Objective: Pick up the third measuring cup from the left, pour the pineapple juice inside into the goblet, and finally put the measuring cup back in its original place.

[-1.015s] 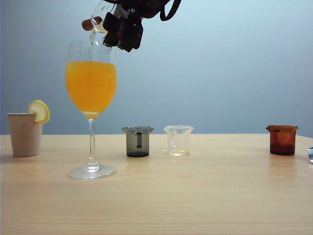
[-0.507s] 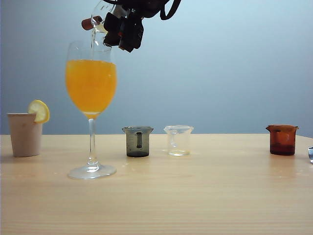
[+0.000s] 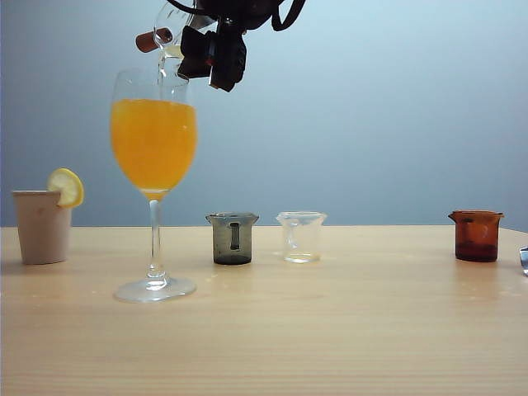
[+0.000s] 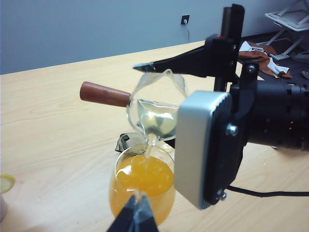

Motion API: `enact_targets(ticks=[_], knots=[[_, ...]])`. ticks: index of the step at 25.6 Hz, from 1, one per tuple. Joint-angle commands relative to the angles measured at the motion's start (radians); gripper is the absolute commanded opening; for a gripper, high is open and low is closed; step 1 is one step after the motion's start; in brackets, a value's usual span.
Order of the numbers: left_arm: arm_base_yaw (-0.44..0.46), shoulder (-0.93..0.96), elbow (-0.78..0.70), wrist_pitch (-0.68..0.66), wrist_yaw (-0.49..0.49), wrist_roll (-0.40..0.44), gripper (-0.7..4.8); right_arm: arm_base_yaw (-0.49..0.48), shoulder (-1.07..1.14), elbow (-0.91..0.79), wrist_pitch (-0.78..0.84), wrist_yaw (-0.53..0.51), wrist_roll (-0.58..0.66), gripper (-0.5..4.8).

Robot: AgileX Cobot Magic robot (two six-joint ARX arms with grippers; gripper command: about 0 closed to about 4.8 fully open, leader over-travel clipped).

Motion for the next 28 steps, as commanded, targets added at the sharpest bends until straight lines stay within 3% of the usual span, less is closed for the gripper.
enact_targets(ticks=[1, 28], knots=[[0.000, -0.002, 0.008, 0.006, 0.004, 0.000, -0.05, 0.002, -0.009, 0.009, 0.032, 0.000, -0.027, 1.48], [0.000, -0.002, 0.008, 0.006, 0.004, 0.000, -0.05, 0.014, -0.009, 0.009, 0.032, 0.000, -0.175, 1.48]])
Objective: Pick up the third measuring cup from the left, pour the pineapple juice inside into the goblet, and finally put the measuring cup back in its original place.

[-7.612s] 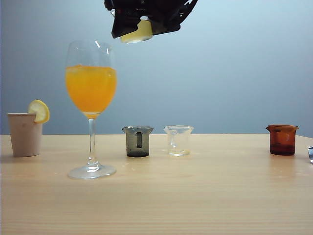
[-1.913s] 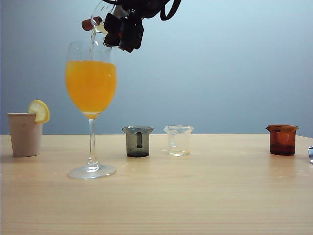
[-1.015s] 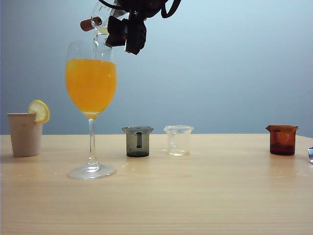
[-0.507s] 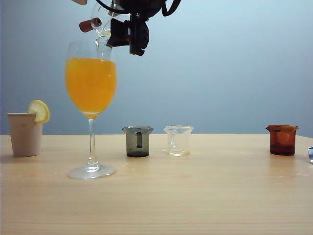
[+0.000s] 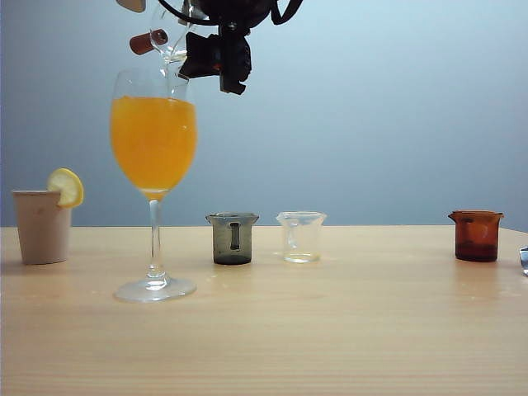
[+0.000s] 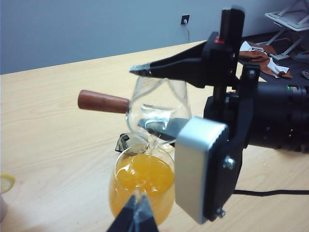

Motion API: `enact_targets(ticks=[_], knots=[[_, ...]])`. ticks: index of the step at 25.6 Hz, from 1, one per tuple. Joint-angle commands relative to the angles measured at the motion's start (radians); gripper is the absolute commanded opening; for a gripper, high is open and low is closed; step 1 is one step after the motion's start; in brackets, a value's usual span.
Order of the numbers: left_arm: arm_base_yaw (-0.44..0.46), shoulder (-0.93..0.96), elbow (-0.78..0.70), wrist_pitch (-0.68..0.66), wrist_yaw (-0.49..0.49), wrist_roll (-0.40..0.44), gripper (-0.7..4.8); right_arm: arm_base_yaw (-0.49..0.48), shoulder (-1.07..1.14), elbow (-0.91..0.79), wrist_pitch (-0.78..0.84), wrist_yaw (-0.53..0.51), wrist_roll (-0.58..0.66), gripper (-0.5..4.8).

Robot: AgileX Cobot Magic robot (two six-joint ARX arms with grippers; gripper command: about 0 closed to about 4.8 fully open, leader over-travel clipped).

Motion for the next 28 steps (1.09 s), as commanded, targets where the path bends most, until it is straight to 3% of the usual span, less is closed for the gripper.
enact_targets(ticks=[1, 28], knots=[[0.000, -0.002, 0.008, 0.006, 0.004, 0.000, -0.05, 0.007, -0.009, 0.008, 0.032, -0.001, -0.007, 1.48], [0.000, -0.002, 0.008, 0.006, 0.004, 0.000, -0.05, 0.008, -0.009, 0.008, 0.082, 0.000, -0.164, 1.48]])
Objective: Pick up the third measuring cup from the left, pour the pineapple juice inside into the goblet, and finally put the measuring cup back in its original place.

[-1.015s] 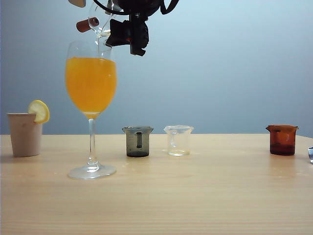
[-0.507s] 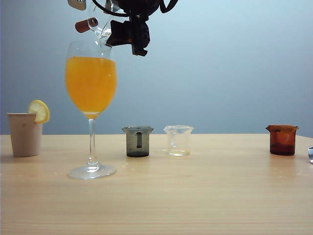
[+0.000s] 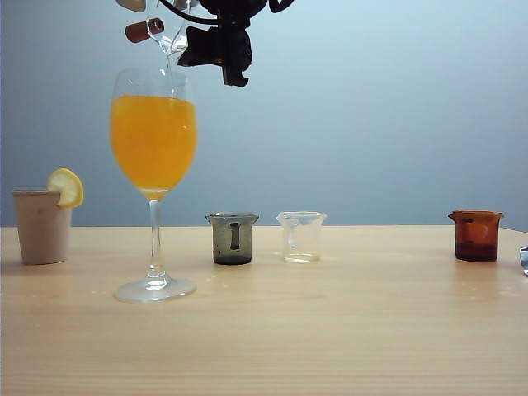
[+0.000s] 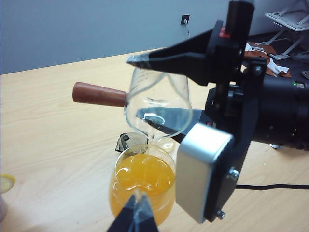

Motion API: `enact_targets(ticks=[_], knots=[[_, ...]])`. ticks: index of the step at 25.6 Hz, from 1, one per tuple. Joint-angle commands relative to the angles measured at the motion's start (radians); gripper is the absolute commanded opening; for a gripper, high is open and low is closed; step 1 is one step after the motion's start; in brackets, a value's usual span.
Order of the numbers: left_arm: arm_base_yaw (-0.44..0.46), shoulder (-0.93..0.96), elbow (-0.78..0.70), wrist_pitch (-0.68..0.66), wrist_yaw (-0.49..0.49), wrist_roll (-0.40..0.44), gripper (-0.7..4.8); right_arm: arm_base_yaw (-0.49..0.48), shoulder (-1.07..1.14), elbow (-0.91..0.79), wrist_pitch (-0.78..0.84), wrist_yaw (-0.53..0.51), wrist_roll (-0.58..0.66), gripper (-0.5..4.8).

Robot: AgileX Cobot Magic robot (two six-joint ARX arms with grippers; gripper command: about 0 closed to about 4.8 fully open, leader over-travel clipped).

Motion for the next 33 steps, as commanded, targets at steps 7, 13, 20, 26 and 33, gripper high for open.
enact_targets(ticks=[7, 13, 20, 26, 33], knots=[[0.000, -0.002, 0.008, 0.006, 0.008, 0.000, -0.05, 0.001, -0.008, 0.008, 0.031, 0.001, -0.108, 1.48], [0.000, -0.002, 0.008, 0.006, 0.008, 0.000, -0.05, 0.001, -0.008, 0.008, 0.031, 0.001, -0.118, 1.47], [0.000, -0.002, 0.008, 0.006, 0.008, 0.000, -0.05, 0.001, -0.008, 0.006, 0.030, 0.000, -0.108, 1.47], [0.000, -0.002, 0.008, 0.006, 0.008, 0.000, -0.05, 0.002, -0.008, 0.006, 0.030, 0.000, 0.108, 1.10], [0.000, -0.002, 0.008, 0.006, 0.008, 0.000, -0.05, 0.002, -0.008, 0.006, 0.031, 0.002, 0.420, 1.07]])
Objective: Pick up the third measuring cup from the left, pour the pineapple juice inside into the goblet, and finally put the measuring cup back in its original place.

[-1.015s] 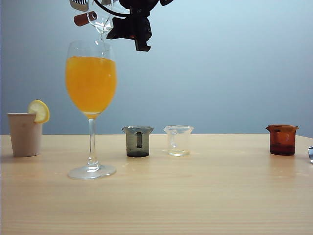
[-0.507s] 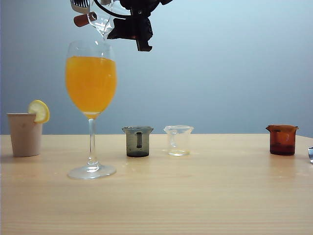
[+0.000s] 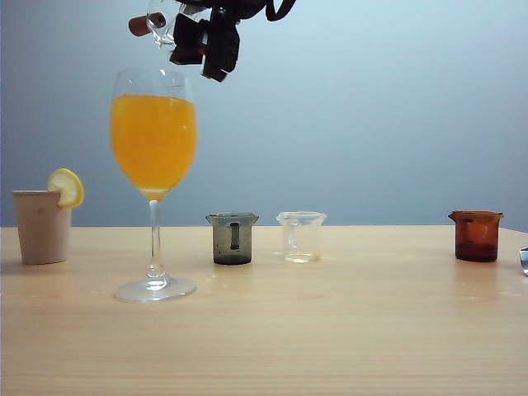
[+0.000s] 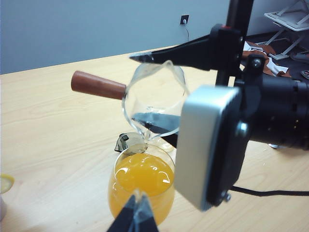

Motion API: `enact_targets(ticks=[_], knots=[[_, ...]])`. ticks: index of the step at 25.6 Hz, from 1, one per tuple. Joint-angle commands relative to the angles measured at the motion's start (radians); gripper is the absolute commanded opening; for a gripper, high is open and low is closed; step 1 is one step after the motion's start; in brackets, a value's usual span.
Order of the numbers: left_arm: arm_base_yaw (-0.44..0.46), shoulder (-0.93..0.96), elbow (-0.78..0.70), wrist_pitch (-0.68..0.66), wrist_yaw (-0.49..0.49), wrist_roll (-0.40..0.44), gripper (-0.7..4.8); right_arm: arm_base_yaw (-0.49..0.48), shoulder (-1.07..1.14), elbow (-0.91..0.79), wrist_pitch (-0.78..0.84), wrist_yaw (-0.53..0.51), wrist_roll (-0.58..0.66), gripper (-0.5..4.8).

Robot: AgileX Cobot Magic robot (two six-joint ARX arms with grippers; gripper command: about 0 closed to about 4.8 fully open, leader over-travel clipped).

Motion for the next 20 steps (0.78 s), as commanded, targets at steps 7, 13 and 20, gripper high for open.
enact_targets(ticks=[7, 13, 20], knots=[[0.000, -0.002, 0.008, 0.006, 0.005, 0.001, -0.05, -0.004, -0.008, 0.007, 0.057, 0.039, 0.310, 1.07], [0.000, -0.002, 0.008, 0.006, 0.005, 0.001, -0.05, -0.066, -0.045, 0.007, 0.090, 0.104, 0.526, 1.07], [0.000, -0.002, 0.008, 0.006, 0.005, 0.001, -0.05, -0.233, -0.117, 0.003, 0.087, 0.111, 0.786, 1.07]])
